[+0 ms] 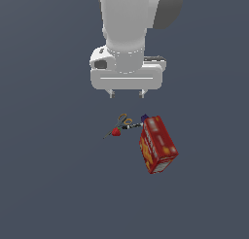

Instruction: Pick up a designated object from a clutter of objects.

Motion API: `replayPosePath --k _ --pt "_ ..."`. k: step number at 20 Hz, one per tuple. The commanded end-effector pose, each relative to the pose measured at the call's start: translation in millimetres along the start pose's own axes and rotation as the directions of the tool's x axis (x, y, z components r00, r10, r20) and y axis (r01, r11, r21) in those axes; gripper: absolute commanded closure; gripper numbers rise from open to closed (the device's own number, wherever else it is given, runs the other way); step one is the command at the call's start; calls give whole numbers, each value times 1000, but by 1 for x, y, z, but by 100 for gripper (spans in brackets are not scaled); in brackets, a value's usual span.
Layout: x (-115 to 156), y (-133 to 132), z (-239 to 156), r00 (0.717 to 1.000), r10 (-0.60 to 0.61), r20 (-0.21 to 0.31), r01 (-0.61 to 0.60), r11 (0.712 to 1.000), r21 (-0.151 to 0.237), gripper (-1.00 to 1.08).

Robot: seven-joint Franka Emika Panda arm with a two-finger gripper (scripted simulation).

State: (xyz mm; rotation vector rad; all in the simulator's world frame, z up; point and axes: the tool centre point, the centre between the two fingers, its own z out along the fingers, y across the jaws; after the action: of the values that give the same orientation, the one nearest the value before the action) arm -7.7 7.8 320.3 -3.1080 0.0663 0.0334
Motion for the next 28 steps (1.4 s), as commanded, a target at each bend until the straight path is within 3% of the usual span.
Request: replayPosePath --k 1,9,14,21,28 --pt "0 0 0 1000 0 0 0 1000 0 -92" --pt "11 19 -27 998 20 -57 -21 1000 -6 -92" --pt "11 20 -28 998 21 -59 -22 1000 -6 -92" --pt "13 22 -7 996 76 -57 -76 997 1 -92" --pt "11 27 40 979 199 -49 -198 980 15 -92"
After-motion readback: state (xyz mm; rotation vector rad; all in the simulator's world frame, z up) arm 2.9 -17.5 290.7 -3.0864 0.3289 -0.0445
